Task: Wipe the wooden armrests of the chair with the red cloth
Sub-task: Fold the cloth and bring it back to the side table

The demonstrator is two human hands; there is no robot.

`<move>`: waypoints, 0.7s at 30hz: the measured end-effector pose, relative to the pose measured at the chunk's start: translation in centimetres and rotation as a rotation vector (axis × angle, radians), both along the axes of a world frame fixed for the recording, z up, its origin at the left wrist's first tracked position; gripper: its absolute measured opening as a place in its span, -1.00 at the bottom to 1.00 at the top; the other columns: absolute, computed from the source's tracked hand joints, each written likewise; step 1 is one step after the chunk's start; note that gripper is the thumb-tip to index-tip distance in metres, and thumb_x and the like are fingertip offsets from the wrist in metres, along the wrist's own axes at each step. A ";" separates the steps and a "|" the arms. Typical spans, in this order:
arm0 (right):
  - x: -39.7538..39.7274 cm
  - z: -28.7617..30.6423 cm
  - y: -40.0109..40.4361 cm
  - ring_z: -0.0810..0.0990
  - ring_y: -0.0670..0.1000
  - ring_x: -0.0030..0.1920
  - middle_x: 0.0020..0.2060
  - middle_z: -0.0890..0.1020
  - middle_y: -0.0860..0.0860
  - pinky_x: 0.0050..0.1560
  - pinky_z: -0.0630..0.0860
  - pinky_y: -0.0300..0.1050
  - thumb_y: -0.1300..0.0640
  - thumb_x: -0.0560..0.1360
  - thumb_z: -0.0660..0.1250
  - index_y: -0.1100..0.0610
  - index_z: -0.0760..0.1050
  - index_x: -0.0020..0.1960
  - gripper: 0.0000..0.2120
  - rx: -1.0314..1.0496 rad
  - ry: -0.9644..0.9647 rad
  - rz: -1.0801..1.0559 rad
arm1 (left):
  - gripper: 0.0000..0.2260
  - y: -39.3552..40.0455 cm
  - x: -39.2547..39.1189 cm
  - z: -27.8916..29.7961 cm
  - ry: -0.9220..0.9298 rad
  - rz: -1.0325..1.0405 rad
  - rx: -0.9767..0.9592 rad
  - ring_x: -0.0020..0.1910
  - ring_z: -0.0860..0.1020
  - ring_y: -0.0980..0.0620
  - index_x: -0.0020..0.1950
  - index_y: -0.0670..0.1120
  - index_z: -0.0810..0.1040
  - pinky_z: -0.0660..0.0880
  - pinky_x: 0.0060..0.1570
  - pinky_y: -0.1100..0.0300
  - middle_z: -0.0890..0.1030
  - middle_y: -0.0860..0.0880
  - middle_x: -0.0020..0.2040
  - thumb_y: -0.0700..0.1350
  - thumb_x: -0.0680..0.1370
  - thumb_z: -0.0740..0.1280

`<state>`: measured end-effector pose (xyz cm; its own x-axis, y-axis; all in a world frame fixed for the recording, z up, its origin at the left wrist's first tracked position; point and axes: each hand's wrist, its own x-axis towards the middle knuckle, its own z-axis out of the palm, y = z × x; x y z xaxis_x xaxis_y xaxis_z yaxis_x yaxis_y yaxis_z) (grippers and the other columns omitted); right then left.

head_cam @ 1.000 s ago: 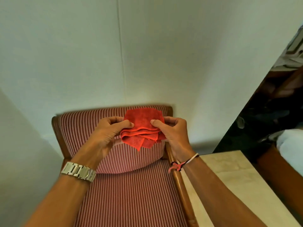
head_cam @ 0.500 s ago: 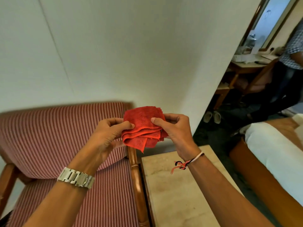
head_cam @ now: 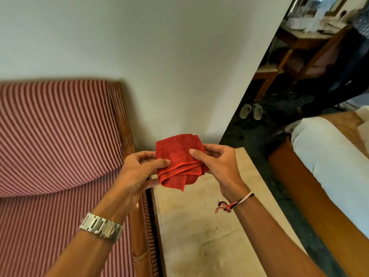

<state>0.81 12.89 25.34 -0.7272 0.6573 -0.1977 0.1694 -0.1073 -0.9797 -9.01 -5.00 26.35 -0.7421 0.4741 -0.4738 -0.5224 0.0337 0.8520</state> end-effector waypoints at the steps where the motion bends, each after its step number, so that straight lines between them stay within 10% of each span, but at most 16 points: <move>1: 0.0 -1.4 0.3 0.78 0.06 -0.06 -0.05 0.78 0.12 -0.10 0.71 -0.04 0.17 0.37 0.61 0.25 0.68 0.14 -0.63 -0.008 -0.013 0.006 | -0.71 0.3 0.2 -1.3 -0.013 0.013 -0.017 -0.27 0.72 0.01 0.03 -0.19 0.61 0.71 -0.25 0.03 0.75 -0.12 -0.16 -0.35 0.36 0.53; 12: 1.3 -13.9 1.7 0.77 0.11 -0.03 0.00 0.76 0.17 -0.07 0.73 0.08 0.14 0.40 0.59 0.25 0.66 0.18 -0.61 -0.065 -0.216 0.029 | -0.73 2.4 2.3 -12.8 -0.068 0.061 -0.266 -0.04 0.72 -0.08 0.08 -0.10 0.58 0.67 -0.30 0.18 0.71 -0.12 0.03 -0.29 0.43 0.51; 21: 1.3 -22.1 2.7 0.75 0.19 0.02 -0.01 0.74 0.20 0.03 0.70 0.23 0.13 0.39 0.60 0.25 0.65 0.15 -0.62 -0.045 -0.379 0.016 | -0.63 4.1 3.5 -20.7 -0.010 0.078 -0.390 0.10 0.67 -0.13 0.27 -0.18 0.56 0.65 0.09 -0.11 0.67 -0.16 0.14 -0.30 0.48 0.48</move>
